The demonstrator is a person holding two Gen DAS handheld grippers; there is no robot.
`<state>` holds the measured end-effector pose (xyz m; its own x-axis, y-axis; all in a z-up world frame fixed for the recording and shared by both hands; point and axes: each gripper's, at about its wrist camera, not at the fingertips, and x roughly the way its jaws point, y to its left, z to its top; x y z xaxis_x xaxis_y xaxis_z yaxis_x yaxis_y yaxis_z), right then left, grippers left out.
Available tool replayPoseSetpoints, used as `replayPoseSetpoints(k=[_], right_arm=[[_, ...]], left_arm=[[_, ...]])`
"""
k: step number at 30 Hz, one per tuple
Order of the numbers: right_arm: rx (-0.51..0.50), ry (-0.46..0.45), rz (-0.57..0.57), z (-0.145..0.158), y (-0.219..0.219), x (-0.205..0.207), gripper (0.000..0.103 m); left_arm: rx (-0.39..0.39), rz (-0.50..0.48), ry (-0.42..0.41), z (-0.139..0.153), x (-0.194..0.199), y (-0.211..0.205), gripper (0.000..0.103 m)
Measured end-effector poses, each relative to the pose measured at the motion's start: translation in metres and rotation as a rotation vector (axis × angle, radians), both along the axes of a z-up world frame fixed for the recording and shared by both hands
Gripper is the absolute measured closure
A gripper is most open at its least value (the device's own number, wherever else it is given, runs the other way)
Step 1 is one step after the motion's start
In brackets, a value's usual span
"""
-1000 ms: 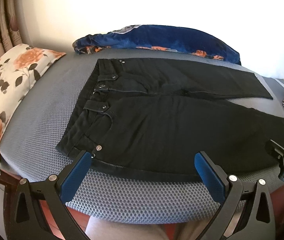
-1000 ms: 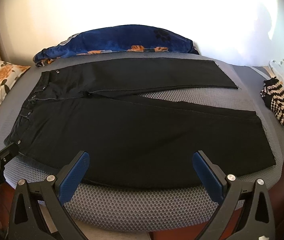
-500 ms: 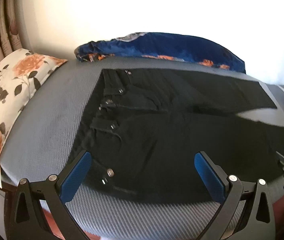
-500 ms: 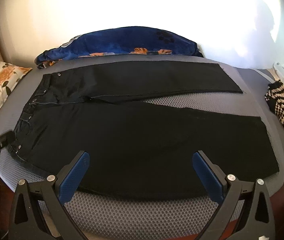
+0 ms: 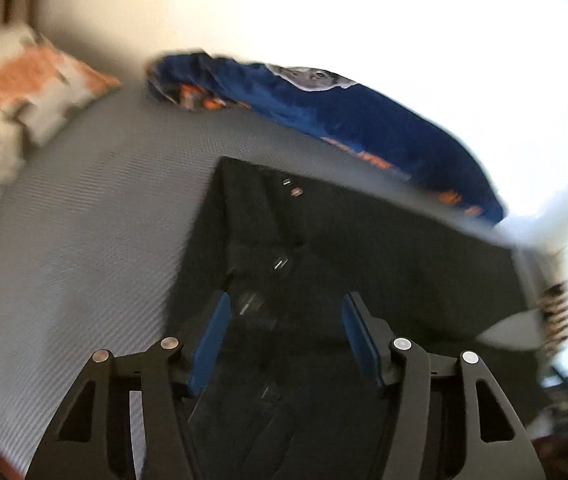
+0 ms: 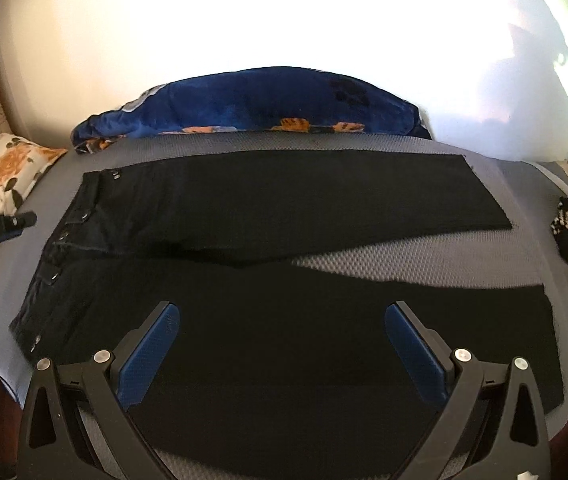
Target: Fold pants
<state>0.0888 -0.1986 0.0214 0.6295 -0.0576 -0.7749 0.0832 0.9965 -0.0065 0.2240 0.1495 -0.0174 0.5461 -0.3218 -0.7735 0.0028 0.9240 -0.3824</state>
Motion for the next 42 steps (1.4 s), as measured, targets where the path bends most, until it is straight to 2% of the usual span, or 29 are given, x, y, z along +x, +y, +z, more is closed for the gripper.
replayPoseSetpoints(k=[6,12,17,20,22,23,24,28,32,35,39,41,42], right_arm=[[-0.028,0.045,0.008,-0.007,0.013,0.039,0.001],[-0.027,0.110,0.035,-0.025,0.029,0.069,0.001],[-0.032,0.133,0.059,-0.035,0.040,0.093,0.001],[-0.036,0.132,0.072,-0.037,0.043,0.107,0.001],[-0.036,0.130,0.076,-0.038,0.044,0.117,0.001],[-0.030,0.130,0.077,-0.039,0.043,0.122,0.001],[-0.023,0.127,0.076,-0.039,0.043,0.126,0.001],[-0.004,0.120,0.067,-0.042,0.038,0.139,0.001],[-0.009,0.116,0.054,-0.046,0.032,0.150,0.001],[-0.002,0.116,0.045,-0.050,0.027,0.157,0.001],[0.021,0.125,0.066,-0.054,0.021,0.167,0.001],[0.050,0.123,0.098,-0.055,0.016,0.173,0.001],[0.054,0.124,0.116,-0.054,0.014,0.177,0.001]], left_arm=[[-0.212,0.003,0.081,-0.028,0.073,0.037,0.049],[-0.257,0.009,0.143,-0.061,0.131,0.056,0.050],[-0.299,-0.067,0.140,-0.076,0.151,0.060,0.050],[-0.334,-0.077,0.165,-0.086,0.163,0.061,0.050],[-0.388,-0.088,0.172,-0.090,0.170,0.062,0.062],[-0.404,-0.105,0.174,-0.090,0.173,0.060,0.064],[-0.402,-0.120,0.174,-0.089,0.174,0.057,0.064],[-0.422,-0.211,0.183,-0.088,0.176,0.041,0.079],[-0.378,-0.253,0.180,-0.091,0.181,0.026,0.079],[-0.424,-0.215,0.206,-0.101,0.195,0.027,0.079],[-0.480,-0.145,0.196,-0.108,0.202,0.026,0.079],[-0.456,-0.127,0.161,-0.104,0.198,0.024,0.095],[-0.433,-0.135,0.138,-0.099,0.194,0.025,0.095]])
